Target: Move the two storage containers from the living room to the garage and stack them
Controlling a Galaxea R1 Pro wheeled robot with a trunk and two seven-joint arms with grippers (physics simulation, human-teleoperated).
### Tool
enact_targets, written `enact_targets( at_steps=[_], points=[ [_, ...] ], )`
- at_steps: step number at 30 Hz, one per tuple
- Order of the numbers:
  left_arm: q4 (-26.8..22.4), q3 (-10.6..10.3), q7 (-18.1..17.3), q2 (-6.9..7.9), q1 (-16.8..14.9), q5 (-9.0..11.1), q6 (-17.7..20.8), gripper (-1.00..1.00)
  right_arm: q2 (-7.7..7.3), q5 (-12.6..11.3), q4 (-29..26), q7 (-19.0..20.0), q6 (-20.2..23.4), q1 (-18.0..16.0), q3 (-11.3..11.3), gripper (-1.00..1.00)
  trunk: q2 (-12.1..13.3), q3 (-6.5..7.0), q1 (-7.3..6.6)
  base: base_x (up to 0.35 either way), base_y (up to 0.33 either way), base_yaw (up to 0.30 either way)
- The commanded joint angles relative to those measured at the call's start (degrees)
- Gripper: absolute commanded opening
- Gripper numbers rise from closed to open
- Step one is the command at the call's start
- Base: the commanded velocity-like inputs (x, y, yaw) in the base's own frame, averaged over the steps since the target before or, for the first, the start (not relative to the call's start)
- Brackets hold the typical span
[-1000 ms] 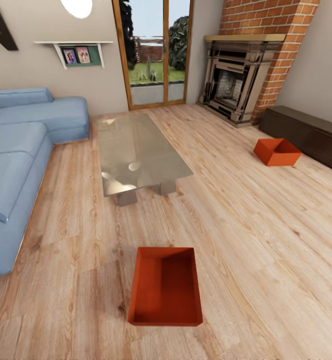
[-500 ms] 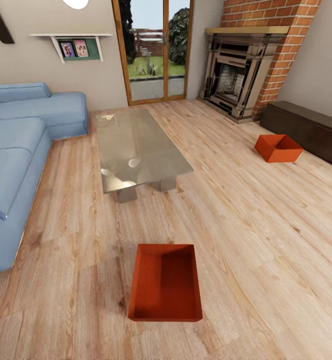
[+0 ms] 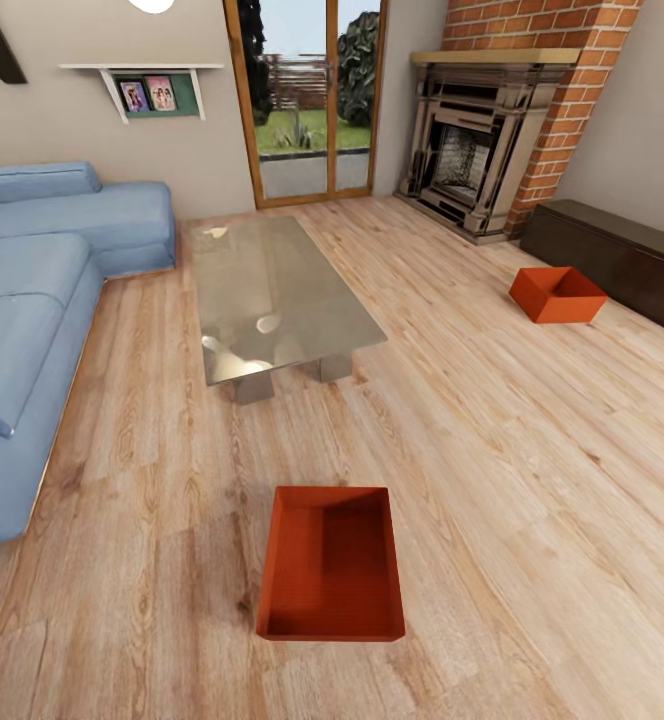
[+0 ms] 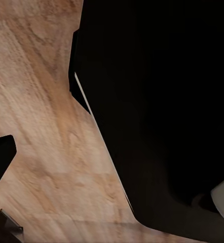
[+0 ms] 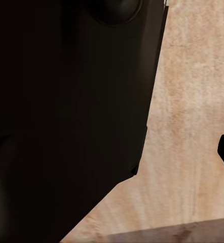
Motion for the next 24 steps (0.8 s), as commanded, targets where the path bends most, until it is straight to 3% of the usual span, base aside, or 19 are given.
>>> enact_targets(
  at_steps=[1,20,24],
  points=[
    [0.0,0.0,0.0,0.00,0.0,0.2,-0.1,1.00,-0.04,0.2,0.1,-0.1,-0.2,-0.1,0.3,1.00,0.0,-0.03,0.00,0.000,0.000,0.000],
    [0.0,0.0,0.0,0.00,0.0,0.3,-0.1,1.00,0.34,0.4,0.1,-0.6,0.0,-0.1,0.3,1.00,0.0,-0.03,0.00,0.000,0.000,0.000],
    [-3.0,0.1,0.0,0.38,0.0,0.5,0.0,1.00,-0.17,-0.2,-1.5,-0.8,0.5,0.0,-0.2,1.00,0.0,-0.03,0.00,0.000,0.000,0.000]
  ],
)
